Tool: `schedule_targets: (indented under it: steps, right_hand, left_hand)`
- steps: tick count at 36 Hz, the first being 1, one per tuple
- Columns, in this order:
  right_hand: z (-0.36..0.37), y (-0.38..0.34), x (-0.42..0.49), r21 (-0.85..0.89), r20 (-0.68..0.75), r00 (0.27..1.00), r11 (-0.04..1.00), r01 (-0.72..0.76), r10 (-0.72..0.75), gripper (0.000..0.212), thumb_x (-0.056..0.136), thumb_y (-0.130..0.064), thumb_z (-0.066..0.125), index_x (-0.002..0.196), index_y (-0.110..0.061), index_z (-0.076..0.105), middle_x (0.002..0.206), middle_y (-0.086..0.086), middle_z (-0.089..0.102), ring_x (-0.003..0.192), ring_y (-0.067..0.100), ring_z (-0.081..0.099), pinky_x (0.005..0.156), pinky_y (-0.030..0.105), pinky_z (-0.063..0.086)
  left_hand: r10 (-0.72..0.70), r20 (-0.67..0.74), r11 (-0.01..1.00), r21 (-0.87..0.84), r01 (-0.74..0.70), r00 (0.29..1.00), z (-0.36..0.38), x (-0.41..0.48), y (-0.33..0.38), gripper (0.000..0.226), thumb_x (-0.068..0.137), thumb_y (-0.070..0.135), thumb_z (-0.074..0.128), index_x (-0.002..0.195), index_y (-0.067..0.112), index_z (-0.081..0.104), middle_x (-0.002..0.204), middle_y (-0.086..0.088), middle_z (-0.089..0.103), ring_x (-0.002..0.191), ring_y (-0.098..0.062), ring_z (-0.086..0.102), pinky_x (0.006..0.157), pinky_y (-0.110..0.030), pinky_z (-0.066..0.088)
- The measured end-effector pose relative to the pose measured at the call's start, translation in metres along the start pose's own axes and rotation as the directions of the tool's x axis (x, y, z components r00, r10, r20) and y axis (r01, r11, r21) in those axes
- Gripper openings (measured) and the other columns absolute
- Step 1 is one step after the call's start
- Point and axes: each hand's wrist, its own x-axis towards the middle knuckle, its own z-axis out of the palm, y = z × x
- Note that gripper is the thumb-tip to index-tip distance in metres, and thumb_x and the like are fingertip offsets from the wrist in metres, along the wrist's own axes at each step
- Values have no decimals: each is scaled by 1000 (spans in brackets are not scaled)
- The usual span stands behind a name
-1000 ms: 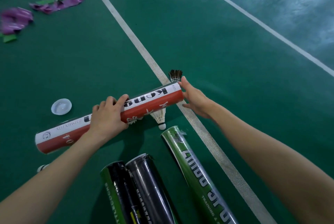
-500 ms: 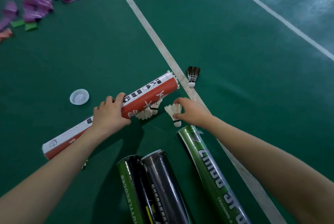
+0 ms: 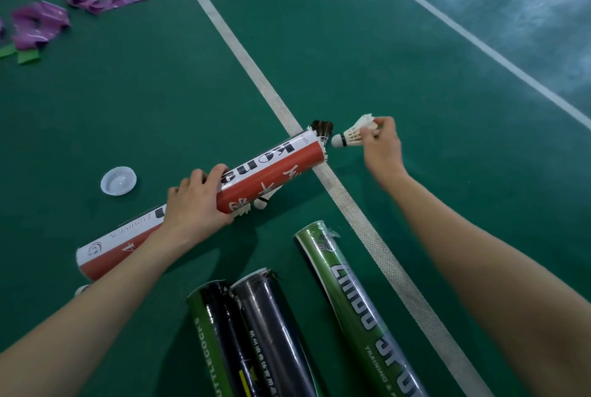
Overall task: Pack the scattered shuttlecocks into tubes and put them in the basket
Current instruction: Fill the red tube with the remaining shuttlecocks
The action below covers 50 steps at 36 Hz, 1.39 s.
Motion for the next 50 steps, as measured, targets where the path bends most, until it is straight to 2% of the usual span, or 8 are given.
schedule_targets:
  steps: [6, 14, 21, 27, 35, 42, 46, 50]
  right_hand:
    - [-8, -14, -4, 139, 133, 991, 990, 5, -24, 24, 101, -18, 40, 124, -13, 43, 88, -4, 59, 66, 3, 49, 48, 6, 36]
    - [-10, -28, -20, 302, 302, 953, 951, -65, -30, 53, 102, -46, 20, 144, -15, 33, 125, -5, 50, 115, 5, 45, 103, 22, 28]
    - [10, -33, -16, 381, 402, 915, 913, -145, -22, 54, 101, -50, 16, 142, -21, 35, 109, -10, 53, 110, 6, 47, 107, 26, 26]
    - [41, -4, 31, 88, 211, 974, 991, -98, 77, 34, 99, -30, 43, 131, -16, 46, 120, 3, 60, 107, 16, 55, 99, 38, 43]
    - [83, 2, 65, -382, 358, 934, 909, 169, -23, 65, 94, -14, 52, 150, -19, 21, 156, 6, 20, 144, 27, 9, 115, 48, 16]
    - [94, 9, 49, -531, 296, 955, 828, 181, -19, 51, 91, -13, 59, 137, -8, 38, 133, 17, 47, 121, 33, 44, 101, 44, 38]
    - [86, 16, 43, -530, 281, 950, 803, 272, -136, 31, 92, -15, 58, 122, -10, 57, 120, 12, 60, 119, 30, 44, 98, 39, 36]
    - [70, 13, 42, -323, 111, 969, 914, 245, -220, 18, 93, -18, 57, 105, -13, 69, 103, 1, 67, 109, 21, 51, 87, 23, 35]
  left_hand:
    - [53, -44, 998, -19, -54, 998, 2, 3, 21, 82, 69, 40, 73, 137, 29, 27, 112, -4, 45, 105, -28, 49, 94, -43, 36]
    - [85, -96, 993, -70, -92, 992, -4, 7, 32, 87, 67, 40, 75, 141, 28, 30, 115, -6, 45, 108, -29, 48, 95, -42, 33]
    - [105, -141, 994, -5, -107, 984, -8, 19, 34, 81, 69, 36, 74, 138, 29, 32, 112, -7, 47, 103, -28, 49, 95, -43, 34]
    - [-38, -32, 999, 14, 38, 999, -3, 47, 24, 83, 69, 38, 73, 138, 30, 27, 110, -8, 46, 101, -29, 49, 90, -42, 39]
    - [-110, 29, 994, 9, 110, 994, 2, 60, 5, 84, 69, 39, 73, 138, 31, 25, 111, -6, 46, 103, -27, 49, 91, -42, 39]
    - [-144, 14, 989, -24, 145, 989, -9, 53, -10, 85, 69, 41, 71, 140, 30, 24, 111, -6, 46, 101, -27, 49, 89, -40, 41]
    - [-151, 3, 988, -11, 151, 988, -13, 41, -16, 84, 68, 41, 70, 138, 31, 26, 108, -5, 46, 99, -27, 50, 86, -40, 44]
    - [-139, 13, 990, 16, 139, 990, -14, 26, -20, 83, 67, 42, 71, 136, 31, 27, 105, -4, 46, 95, -26, 51, 84, -40, 46]
